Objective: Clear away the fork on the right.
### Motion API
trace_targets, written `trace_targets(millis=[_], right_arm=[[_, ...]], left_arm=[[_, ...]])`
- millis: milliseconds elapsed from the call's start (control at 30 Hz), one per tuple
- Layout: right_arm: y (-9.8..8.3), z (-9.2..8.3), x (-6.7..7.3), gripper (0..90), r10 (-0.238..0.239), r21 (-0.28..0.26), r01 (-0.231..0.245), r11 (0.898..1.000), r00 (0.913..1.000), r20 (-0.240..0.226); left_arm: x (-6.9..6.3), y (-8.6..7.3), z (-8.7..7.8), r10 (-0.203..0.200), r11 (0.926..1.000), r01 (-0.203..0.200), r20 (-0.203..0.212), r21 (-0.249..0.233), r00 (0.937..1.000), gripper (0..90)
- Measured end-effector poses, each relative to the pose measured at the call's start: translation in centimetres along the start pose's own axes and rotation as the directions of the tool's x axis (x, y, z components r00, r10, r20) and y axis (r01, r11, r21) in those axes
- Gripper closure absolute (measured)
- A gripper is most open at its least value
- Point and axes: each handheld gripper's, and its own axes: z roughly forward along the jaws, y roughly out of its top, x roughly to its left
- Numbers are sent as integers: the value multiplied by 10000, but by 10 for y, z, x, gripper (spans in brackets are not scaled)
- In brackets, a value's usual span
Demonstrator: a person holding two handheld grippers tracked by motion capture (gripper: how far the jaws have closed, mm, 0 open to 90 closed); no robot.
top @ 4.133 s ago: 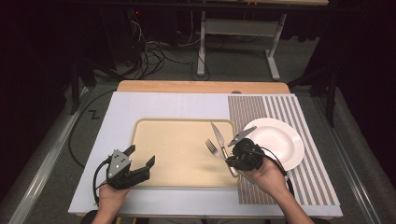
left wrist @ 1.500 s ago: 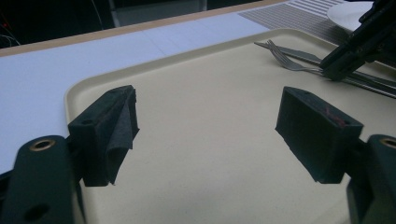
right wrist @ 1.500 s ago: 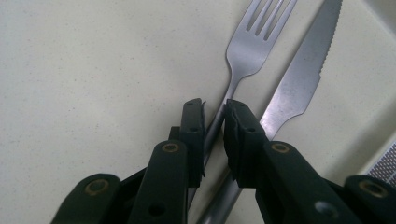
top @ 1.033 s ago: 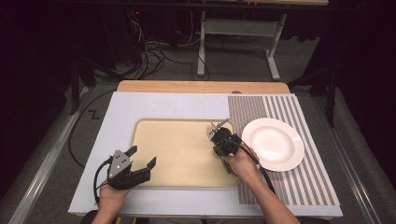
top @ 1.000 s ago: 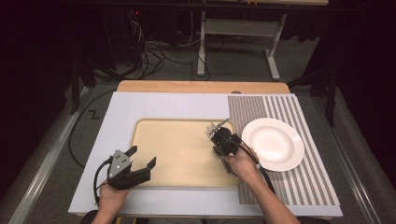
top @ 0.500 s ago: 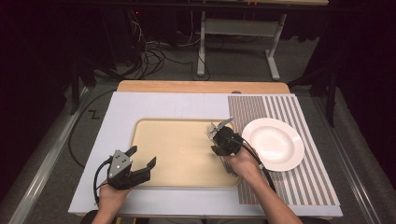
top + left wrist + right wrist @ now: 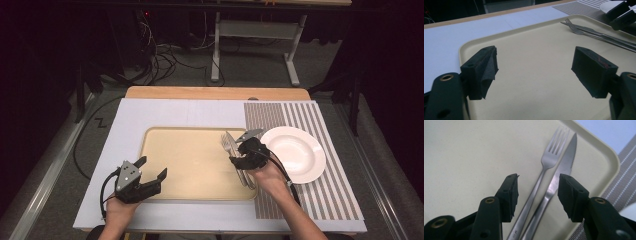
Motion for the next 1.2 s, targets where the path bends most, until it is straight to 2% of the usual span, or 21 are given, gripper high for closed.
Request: trace_targets(millis=[200,333,600,1200], right_arm=[[-11,-9,-7,521,114,-178,-112,9998,9999,114],[-16,-14,-10,519,278,-372,-282,9989,9996,-102],[-27,-22,-13,483,270,-752,-276,9968,9996,-86],[-58,-44,-23,437,612,-1578,-635,9854,9979,-195]], left_arm=[[0,0,0,-22,10000,22,-12,15,10000,219],[0,0,0,-32,10000,32,-23,-1,10000,219],[0,0,0,-30,10000,30,-20,10,10000,219],[0,0,-1,-63,10000,63,-33,-7,10000,219]])
